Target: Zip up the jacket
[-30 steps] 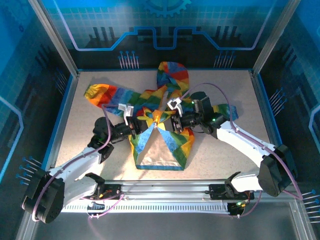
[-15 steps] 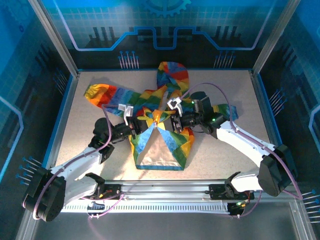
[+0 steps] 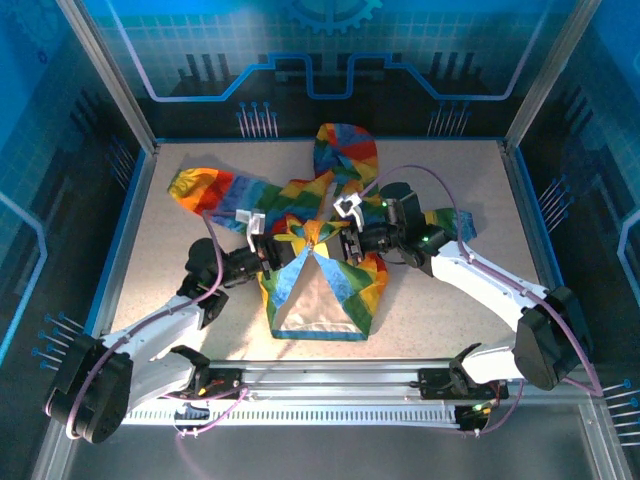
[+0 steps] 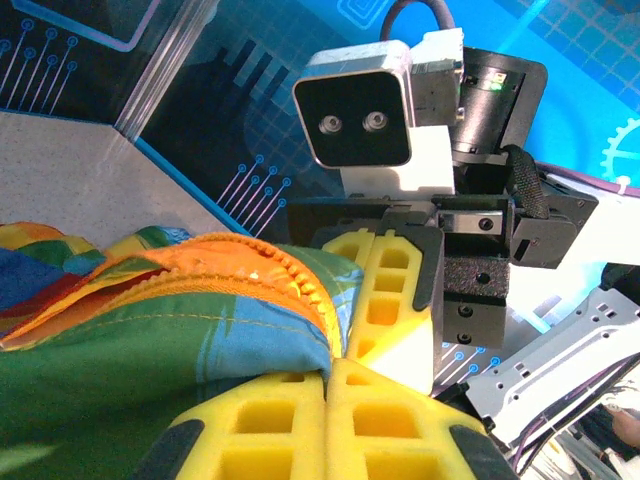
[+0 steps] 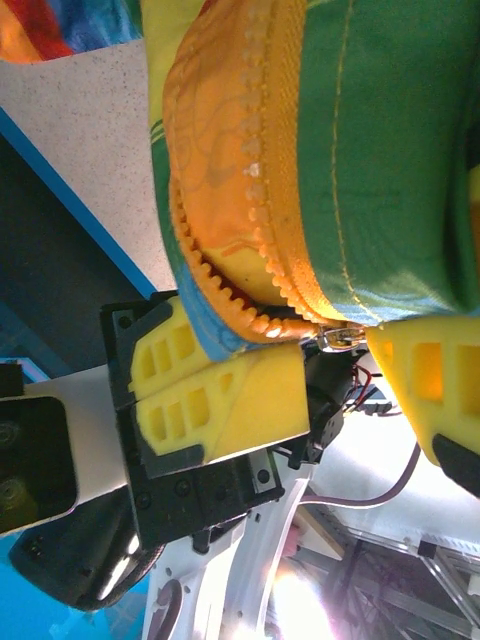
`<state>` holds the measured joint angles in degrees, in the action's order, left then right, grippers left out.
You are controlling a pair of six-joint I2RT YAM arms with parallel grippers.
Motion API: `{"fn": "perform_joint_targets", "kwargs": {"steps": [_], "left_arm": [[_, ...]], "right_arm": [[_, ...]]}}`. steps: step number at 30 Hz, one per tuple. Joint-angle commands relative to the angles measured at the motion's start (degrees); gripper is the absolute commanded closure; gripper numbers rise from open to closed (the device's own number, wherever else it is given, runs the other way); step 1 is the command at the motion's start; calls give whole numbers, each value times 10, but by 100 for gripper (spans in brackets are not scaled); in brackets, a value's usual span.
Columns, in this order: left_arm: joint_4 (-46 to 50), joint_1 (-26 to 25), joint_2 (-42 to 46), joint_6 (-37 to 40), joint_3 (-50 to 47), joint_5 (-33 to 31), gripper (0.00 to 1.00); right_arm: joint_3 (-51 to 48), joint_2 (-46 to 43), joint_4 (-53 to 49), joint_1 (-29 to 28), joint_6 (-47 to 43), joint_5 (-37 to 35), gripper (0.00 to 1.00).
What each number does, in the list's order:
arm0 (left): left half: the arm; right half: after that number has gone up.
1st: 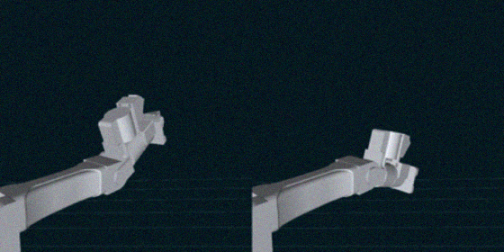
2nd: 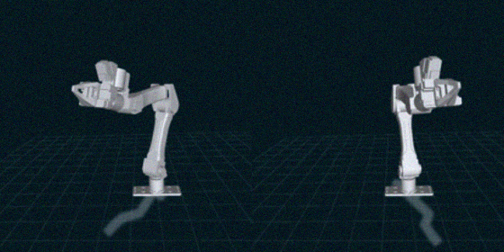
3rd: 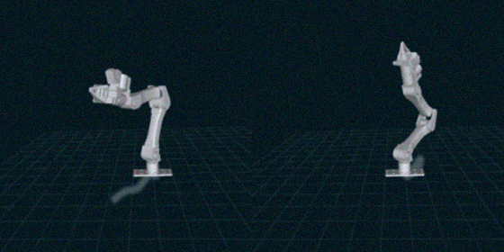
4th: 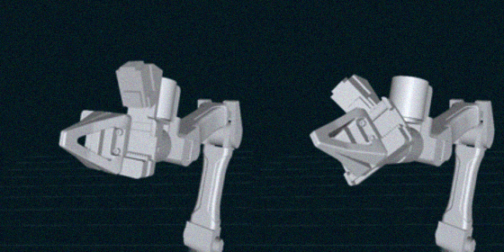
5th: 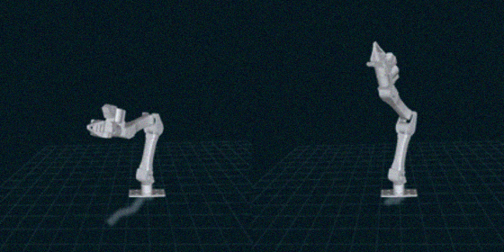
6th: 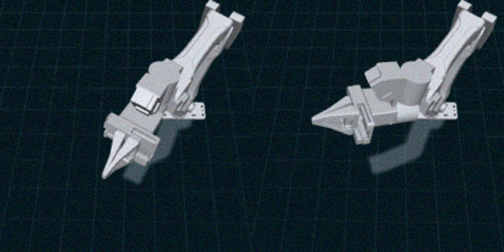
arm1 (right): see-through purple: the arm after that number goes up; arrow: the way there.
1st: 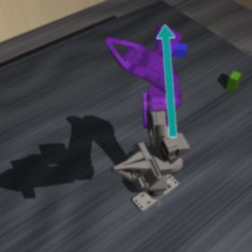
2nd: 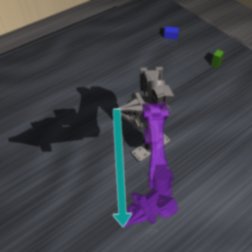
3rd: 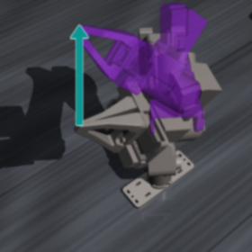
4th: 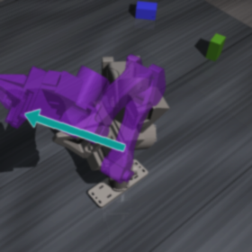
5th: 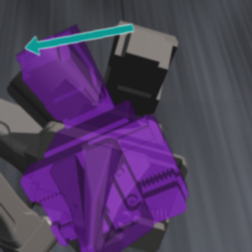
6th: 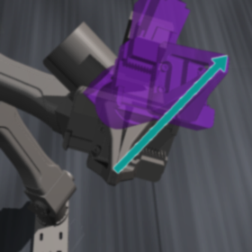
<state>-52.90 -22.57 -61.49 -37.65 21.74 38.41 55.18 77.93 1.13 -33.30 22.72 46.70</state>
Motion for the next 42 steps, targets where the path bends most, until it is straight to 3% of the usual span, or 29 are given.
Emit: {"fn": "perform_joint_targets", "kwargs": {"steps": [1,19,36,42], "left_arm": [[-34,-3,-4,-10,-7,14,100],[29,-3,13,-1,1,30,100],[270,-3,68,40,54,45,100],[350,-3,74,51,64,47,100]], "right_arm": [[1,0,24,4,4,-2,100],[-6,2,42,4,15,-15,100],[-20,-2,54,5,28,-38,100],[-35,7,84,5,69,-49,100]]}}
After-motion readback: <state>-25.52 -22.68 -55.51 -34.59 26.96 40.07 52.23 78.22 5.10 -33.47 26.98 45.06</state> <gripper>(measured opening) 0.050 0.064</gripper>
